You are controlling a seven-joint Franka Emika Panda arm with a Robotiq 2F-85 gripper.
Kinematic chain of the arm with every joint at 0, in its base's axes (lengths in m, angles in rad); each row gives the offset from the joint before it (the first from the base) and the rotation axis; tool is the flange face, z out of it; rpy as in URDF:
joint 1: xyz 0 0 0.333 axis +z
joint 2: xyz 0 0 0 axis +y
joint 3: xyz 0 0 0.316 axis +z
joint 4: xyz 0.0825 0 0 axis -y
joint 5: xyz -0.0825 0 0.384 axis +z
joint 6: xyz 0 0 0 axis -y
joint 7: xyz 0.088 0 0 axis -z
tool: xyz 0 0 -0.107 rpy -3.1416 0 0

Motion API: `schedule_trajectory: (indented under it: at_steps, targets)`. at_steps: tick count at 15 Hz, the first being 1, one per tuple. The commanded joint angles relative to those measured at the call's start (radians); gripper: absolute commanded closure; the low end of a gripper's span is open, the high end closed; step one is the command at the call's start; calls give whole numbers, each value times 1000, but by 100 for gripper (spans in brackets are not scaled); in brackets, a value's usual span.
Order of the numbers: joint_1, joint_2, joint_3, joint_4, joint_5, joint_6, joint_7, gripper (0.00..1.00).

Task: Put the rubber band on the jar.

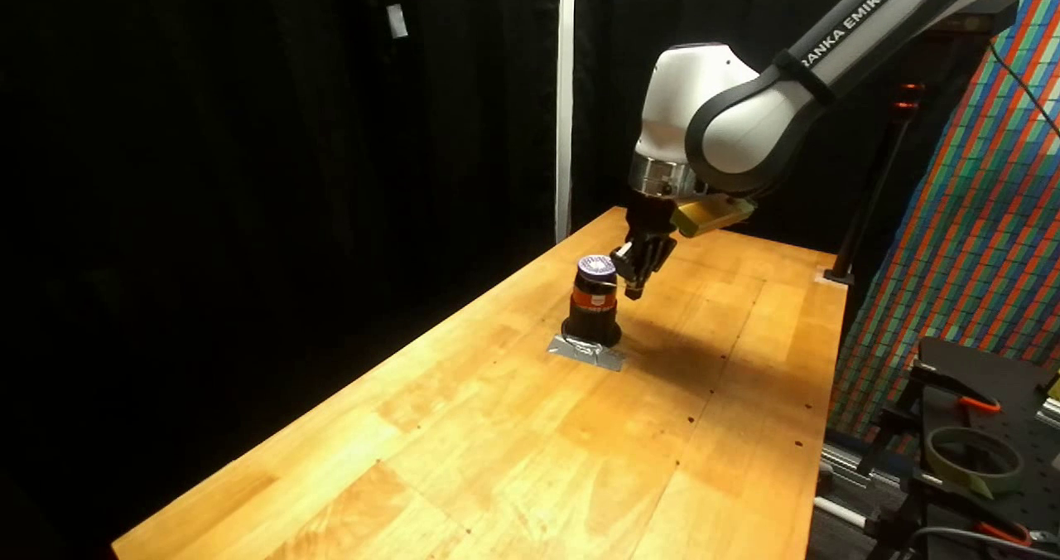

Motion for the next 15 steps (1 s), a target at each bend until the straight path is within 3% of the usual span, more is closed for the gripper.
schedule_trajectory:
  at_steps: [1,6,10,15]
  targets:
    - [-12,-70,20,-116,33,127,-17,88]
    - [-37,-98,63,-219,116,374,-66,92]
    - [-75,-111,123,-287,180,534,-123,90]
    - [-183,-100,247,-345,186,696,-151,91]
